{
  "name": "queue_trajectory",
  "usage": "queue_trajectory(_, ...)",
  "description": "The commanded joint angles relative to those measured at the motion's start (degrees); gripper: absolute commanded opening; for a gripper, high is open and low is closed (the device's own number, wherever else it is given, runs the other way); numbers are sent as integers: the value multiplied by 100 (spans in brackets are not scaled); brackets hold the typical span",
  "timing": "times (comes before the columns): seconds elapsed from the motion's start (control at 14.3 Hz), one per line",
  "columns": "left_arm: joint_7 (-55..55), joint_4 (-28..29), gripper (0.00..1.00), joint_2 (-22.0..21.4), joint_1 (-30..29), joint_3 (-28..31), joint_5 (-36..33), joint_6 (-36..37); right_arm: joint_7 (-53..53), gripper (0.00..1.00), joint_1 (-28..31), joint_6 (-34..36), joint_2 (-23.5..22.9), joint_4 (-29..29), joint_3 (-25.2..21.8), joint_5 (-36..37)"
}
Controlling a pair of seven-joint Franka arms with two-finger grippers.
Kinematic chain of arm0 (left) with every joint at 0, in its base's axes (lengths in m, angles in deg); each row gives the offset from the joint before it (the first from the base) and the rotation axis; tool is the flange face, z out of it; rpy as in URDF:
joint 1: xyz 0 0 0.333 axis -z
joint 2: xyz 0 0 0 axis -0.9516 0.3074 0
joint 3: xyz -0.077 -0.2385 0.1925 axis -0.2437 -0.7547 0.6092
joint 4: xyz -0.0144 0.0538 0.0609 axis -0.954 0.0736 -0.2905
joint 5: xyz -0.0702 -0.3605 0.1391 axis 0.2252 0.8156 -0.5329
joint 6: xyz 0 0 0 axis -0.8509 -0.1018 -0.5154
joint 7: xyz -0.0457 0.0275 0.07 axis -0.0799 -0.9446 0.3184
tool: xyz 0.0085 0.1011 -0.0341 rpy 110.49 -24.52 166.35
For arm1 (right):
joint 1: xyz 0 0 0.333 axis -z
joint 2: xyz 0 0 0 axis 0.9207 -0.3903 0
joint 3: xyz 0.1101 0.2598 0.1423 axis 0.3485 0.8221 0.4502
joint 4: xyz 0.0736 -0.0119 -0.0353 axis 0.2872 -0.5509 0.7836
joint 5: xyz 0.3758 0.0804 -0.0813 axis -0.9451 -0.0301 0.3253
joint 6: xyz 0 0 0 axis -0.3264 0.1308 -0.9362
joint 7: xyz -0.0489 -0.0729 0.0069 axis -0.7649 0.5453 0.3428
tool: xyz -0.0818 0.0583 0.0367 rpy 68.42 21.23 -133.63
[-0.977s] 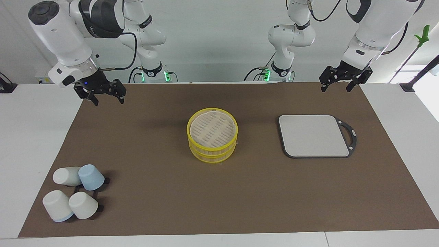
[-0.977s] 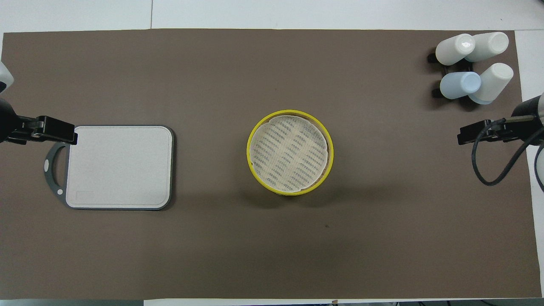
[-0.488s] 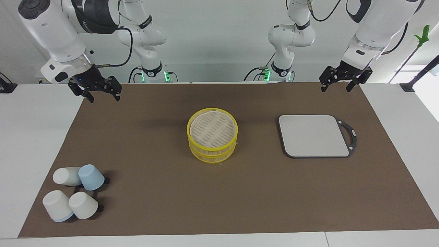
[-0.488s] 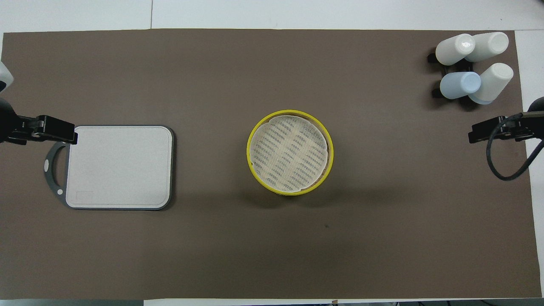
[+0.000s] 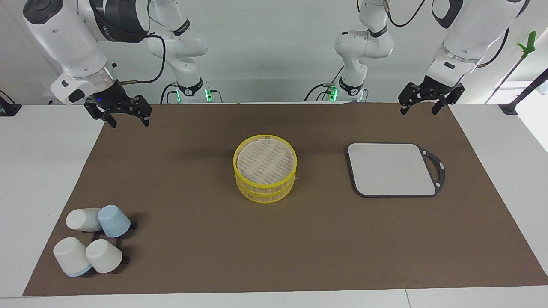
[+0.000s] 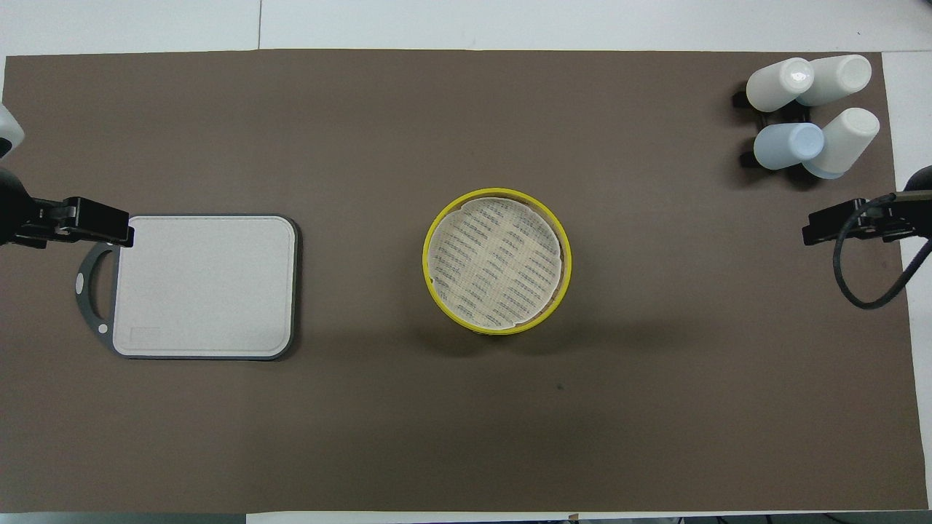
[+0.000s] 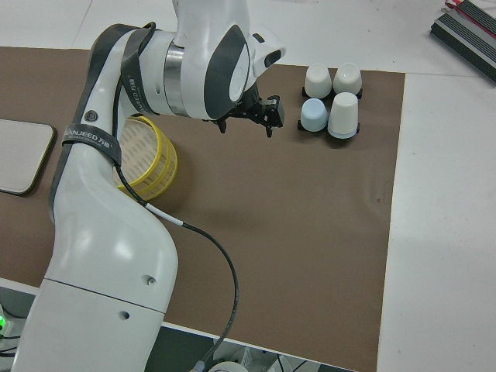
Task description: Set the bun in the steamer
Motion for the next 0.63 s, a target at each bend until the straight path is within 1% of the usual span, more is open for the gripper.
queue_trajectory(0.0,80,117,100,-138,-25,-19,53,36,-240,100,58,29,-80,125,65,251)
queue_trajectory(0.56,106,117,100,-138,2,-19,53,27,-152,100,67,73,-63,99,65,181)
